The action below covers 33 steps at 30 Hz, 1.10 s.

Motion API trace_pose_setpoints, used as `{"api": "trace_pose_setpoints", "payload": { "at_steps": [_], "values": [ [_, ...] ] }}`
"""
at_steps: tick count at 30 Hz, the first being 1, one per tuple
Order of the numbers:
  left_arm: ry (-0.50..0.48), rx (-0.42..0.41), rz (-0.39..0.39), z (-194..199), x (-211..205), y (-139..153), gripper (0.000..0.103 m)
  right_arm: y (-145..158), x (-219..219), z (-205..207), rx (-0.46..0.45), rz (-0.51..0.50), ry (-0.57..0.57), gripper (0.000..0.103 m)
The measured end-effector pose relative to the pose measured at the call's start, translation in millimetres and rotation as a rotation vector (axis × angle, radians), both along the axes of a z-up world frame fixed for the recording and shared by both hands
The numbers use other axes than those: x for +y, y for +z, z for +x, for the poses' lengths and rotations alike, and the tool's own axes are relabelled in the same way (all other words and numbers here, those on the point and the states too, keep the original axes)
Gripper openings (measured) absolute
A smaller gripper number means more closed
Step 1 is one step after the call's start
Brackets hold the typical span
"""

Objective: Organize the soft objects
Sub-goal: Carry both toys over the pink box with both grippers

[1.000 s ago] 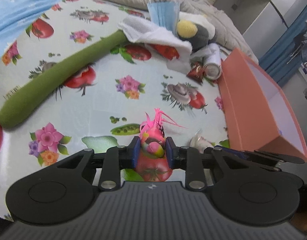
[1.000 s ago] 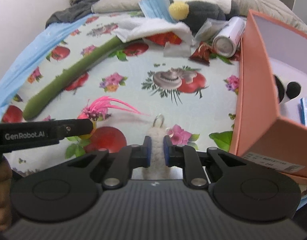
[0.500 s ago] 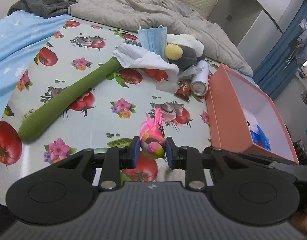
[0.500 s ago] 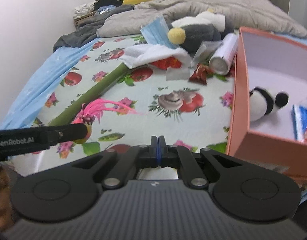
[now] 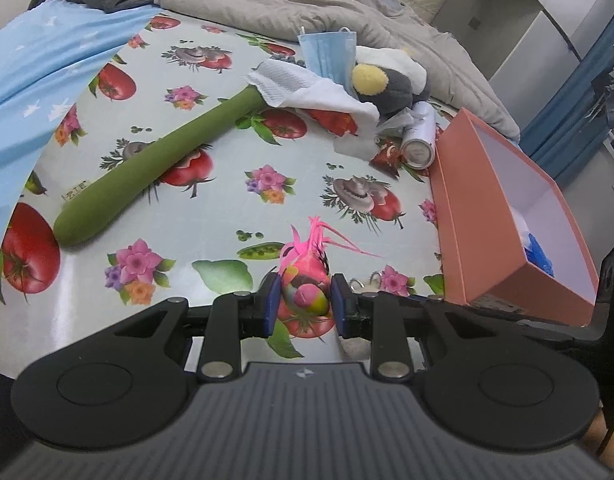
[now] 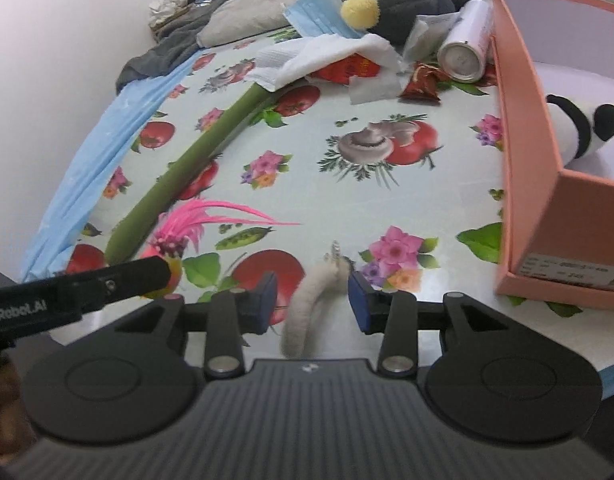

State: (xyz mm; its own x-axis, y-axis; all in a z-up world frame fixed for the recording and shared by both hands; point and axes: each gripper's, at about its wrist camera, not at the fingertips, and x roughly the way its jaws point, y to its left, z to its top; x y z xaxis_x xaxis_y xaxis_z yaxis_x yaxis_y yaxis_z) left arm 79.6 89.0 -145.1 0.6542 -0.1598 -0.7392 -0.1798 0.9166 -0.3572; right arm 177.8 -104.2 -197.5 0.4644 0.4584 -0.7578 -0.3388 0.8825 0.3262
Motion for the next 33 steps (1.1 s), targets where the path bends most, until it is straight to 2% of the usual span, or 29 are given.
{"api": "trace_pose_setpoints", "payload": {
  "at_steps": [4, 5, 6, 7, 12, 17, 27, 33],
  "values": [
    [0.009, 0.005, -0.001, -2, 3, -2, 0.031, -10, 7, 2, 0.021, -0.015, 0.005, 0.041],
    [0.01, 0.006, -0.001, -1, 3, -2, 0.031, -13, 9, 2, 0.027, -0.022, 0.005, 0.035],
    [0.012, 0.006, -0.001, -1, 3, -2, 0.031, -15, 11, 2, 0.031, -0.03, 0.006, 0.016],
    [0.012, 0.006, -0.003, -2, 3, -2, 0.031, -17, 13, 2, 0.034, -0.047, 0.008, 0.012],
    [0.005, 0.008, -0.006, -1, 1, -5, 0.031, -5, 13, -3, -0.029, -0.065, 0.027, 0.012],
    [-0.006, -0.014, 0.0, 3, -3, 4, 0.031, 25, 0, -7, -0.108, -0.048, 0.006, 0.011],
    [-0.048, -0.122, 0.007, 11, -22, 51, 0.031, 94, -29, -17, -0.27, -0.002, -0.064, 0.011],
    [-0.073, -0.179, 0.01, 9, -35, 79, 0.031, 128, -42, -27, -0.36, -0.008, -0.084, 0.011]
  ]
}}
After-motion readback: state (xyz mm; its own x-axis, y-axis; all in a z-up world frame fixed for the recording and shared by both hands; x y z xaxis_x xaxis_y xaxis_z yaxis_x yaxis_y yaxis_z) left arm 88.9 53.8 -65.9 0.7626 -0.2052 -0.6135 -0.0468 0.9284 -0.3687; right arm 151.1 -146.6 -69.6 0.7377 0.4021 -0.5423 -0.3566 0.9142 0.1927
